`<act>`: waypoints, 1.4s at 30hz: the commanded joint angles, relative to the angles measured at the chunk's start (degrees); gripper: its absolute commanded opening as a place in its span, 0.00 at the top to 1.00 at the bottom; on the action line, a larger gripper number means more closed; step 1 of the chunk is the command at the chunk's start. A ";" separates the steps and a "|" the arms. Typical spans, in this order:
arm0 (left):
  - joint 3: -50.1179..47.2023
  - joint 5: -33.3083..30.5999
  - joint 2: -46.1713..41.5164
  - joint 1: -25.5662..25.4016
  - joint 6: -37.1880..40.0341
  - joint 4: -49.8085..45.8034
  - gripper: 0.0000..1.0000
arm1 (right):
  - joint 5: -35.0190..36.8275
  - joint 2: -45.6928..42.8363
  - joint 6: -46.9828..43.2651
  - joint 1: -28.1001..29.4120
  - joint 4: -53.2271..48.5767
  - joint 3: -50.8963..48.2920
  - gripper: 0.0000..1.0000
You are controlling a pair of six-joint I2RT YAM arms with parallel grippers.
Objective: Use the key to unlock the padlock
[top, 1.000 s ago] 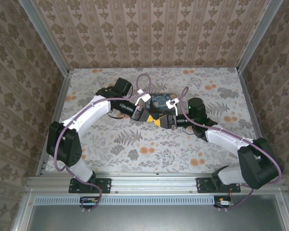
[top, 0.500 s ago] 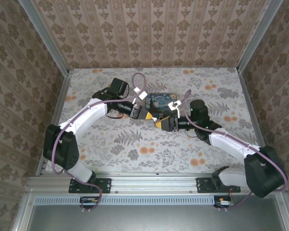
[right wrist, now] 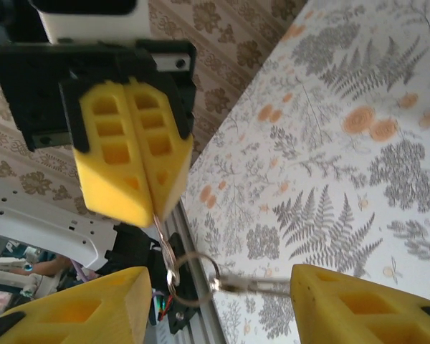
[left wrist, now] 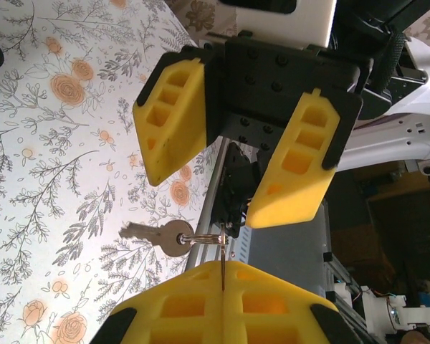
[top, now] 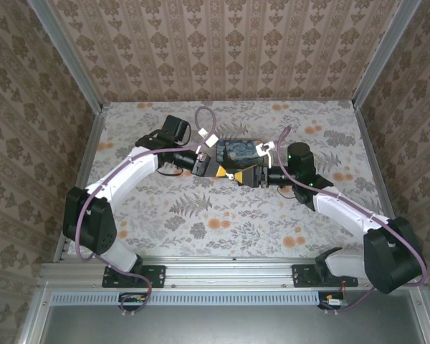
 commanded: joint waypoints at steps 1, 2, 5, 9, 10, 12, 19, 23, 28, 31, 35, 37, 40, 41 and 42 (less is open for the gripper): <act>-0.10 2.01 -1.51 0.15 0.95 0.16 1.00 | -0.81 1.68 3.13 1.05 6.42 1.56 0.50; -0.06 1.99 -1.45 0.15 0.84 0.39 1.00 | -0.81 1.99 3.20 1.39 6.44 1.80 0.52; 0.03 2.11 -1.39 0.16 0.39 1.08 1.00 | -1.51 3.10 3.08 2.23 6.06 2.35 0.57; 0.11 2.21 -1.42 0.25 0.24 1.26 1.00 | -2.21 3.69 3.16 2.65 6.36 2.37 0.63; 0.07 2.21 -1.43 0.25 0.24 1.15 1.00 | -2.37 3.61 3.16 2.81 6.57 2.35 0.64; -0.02 2.21 -1.40 0.33 0.31 1.14 1.00 | -2.65 3.50 3.16 3.00 6.93 2.26 0.68; -0.36 2.47 -1.40 0.50 -0.11 1.76 1.00 | -3.85 3.68 3.39 3.51 7.82 1.91 0.83; -0.76 2.38 -1.48 0.51 -0.55 2.37 1.00 | -4.68 3.99 3.99 4.15 9.13 2.00 0.87; -1.06 2.14 -1.76 0.60 -0.74 2.54 1.00 | -4.45 4.45 4.32 4.23 8.76 2.00 0.80; -1.31 2.16 -2.02 0.60 -1.02 2.92 1.00 | -4.42 4.53 4.17 4.23 8.59 1.74 0.79; -1.75 1.94 -2.24 0.69 -2.22 4.40 1.00 | -4.48 4.52 4.57 4.33 9.51 1.38 0.76; -2.04 2.20 -2.44 0.69 -3.00 5.50 1.00 | -4.23 4.51 4.52 4.45 9.49 1.39 0.76; -2.19 2.47 -2.57 0.69 -3.78 6.54 1.00 | -4.17 4.72 4.78 4.56 10.19 1.38 0.76; -2.34 2.47 -2.60 0.70 -4.06 6.96 1.00 | -4.54 4.79 5.00 4.67 10.84 1.38 0.76; -2.43 2.49 -2.61 0.68 -4.32 7.32 1.00 | -4.78 4.86 5.09 4.85 11.28 1.37 0.78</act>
